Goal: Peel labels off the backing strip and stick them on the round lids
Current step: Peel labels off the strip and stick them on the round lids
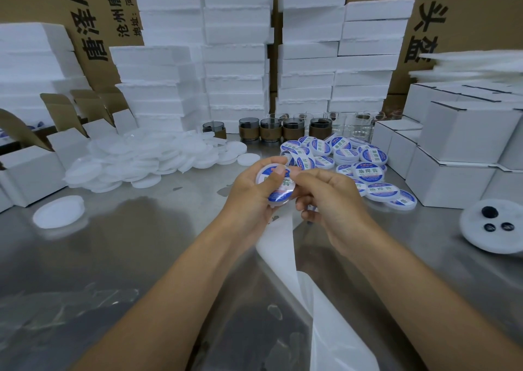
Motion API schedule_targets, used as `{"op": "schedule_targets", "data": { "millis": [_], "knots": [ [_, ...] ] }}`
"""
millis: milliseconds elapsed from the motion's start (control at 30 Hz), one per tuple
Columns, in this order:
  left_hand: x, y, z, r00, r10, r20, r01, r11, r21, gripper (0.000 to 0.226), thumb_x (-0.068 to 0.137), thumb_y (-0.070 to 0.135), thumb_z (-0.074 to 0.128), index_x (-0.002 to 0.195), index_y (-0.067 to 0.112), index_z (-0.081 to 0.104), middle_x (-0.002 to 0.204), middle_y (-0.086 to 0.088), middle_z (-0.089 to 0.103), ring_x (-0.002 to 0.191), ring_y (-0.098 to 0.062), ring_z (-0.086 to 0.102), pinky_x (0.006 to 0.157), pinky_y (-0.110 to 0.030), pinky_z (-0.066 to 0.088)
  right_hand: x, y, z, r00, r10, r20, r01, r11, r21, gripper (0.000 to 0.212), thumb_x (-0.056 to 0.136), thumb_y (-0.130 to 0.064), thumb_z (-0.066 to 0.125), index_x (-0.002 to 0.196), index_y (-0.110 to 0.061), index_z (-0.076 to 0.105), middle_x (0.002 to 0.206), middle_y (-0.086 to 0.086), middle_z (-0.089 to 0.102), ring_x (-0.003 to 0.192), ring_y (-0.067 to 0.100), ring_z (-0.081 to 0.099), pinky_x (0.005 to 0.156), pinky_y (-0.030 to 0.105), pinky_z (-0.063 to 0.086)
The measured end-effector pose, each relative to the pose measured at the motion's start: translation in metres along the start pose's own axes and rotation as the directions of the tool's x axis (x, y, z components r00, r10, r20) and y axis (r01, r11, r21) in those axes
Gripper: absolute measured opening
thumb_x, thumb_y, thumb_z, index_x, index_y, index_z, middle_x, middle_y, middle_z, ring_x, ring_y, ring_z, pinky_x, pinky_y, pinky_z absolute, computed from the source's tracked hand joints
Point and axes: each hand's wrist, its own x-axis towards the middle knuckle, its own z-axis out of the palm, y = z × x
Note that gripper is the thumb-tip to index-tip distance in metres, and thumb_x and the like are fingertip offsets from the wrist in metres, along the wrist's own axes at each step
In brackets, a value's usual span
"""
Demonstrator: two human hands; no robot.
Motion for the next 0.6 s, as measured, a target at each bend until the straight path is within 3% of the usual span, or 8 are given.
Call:
{"op": "schedule_targets", "data": {
  "millis": [333, 533, 600],
  "knots": [
    [-0.003, 0.002, 0.002, 0.999, -0.010, 0.046, 0.006, 0.997, 0.074, 0.022, 0.094, 0.002, 0.048, 0.099, 0.016, 0.065, 0.086, 0.001, 0.073, 0.080, -0.010, 0.070, 0.070, -0.021, 0.056, 0.004, 0.008, -0.001, 0.985, -0.138, -0.104, 0.121, 0.980, -0.155, 0.011, 0.077, -0.020, 0.072, 0.072, -0.014, 0.065, 0.045, -0.008, 0.059, 0.040, 0.002, 0.052, 0.042, 0.013, 0.040],
    [-0.005, 0.000, 0.005, 0.998, 0.002, 0.066, -0.008, 0.996, 0.091, 0.026, 0.095, 0.004, 0.046, 0.100, 0.019, 0.066, 0.097, -0.006, 0.071, 0.090, -0.017, 0.068, 0.079, -0.023, 0.055, 0.002, 0.012, 0.003, 0.929, -0.357, -0.093, 0.291, 0.865, -0.408, 0.015, 0.084, -0.028, 0.064, 0.075, -0.018, 0.056, 0.059, -0.005, 0.058, 0.057, 0.014, 0.058, 0.061, 0.036, 0.053],
    [-0.006, 0.000, 0.006, 0.996, 0.007, 0.087, -0.014, 0.997, 0.076, 0.026, 0.096, 0.003, 0.044, 0.103, 0.016, 0.065, 0.095, -0.005, 0.072, 0.089, -0.016, 0.069, 0.077, -0.022, 0.055, 0.000, 0.014, 0.004, 0.906, -0.418, -0.074, 0.332, 0.806, -0.490, 0.016, 0.087, -0.030, 0.059, 0.078, -0.019, 0.050, 0.062, -0.007, 0.054, 0.061, 0.013, 0.055, 0.063, 0.039, 0.049]
  ]
}}
